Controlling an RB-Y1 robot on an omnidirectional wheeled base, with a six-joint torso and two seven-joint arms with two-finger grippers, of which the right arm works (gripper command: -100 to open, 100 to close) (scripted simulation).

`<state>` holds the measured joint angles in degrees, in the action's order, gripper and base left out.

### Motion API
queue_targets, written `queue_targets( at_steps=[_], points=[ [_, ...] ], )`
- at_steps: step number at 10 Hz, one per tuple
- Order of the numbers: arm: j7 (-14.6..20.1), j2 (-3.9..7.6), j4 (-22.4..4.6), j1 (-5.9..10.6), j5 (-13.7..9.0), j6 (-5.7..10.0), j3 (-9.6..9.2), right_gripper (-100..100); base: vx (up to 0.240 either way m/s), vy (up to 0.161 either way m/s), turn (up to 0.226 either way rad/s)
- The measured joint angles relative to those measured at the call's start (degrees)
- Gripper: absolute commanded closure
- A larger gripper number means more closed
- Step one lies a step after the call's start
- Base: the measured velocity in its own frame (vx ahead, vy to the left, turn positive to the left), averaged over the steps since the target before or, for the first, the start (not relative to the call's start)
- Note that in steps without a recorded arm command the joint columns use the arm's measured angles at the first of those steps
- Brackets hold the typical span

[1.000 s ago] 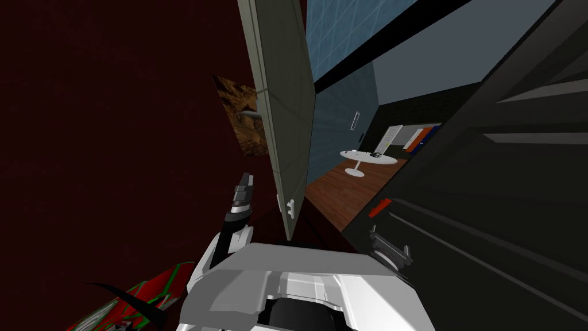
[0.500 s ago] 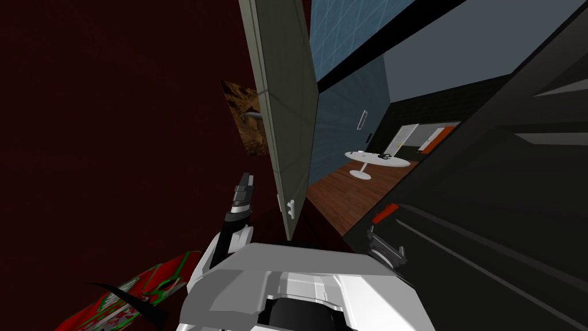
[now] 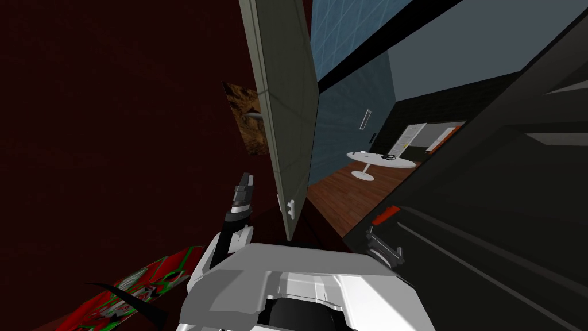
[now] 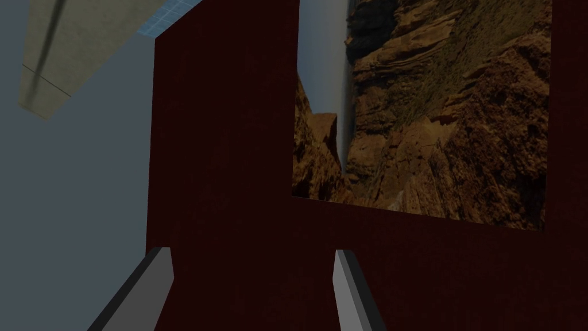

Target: Pull the door open

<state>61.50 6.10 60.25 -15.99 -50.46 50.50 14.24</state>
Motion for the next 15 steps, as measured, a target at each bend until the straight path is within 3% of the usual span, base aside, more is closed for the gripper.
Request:
queue_targets(
  at_steps=[3, 11, 15],
  points=[
    [1.0, 0.01, -1.9, 1.07, -0.4, 0.18, 0.03, -100, 0.001, -0.026, 0.043],
    [1.8, -0.08, -3.1, 1.76, -0.9, 0.00, 0.15, -100, 0.002, -0.012, 0.032],
    [4.8, 2.54, -6.4, 1.36, -1.9, 0.18, 1.64, -100, 0.084, 0.077, 0.153]
  ],
)
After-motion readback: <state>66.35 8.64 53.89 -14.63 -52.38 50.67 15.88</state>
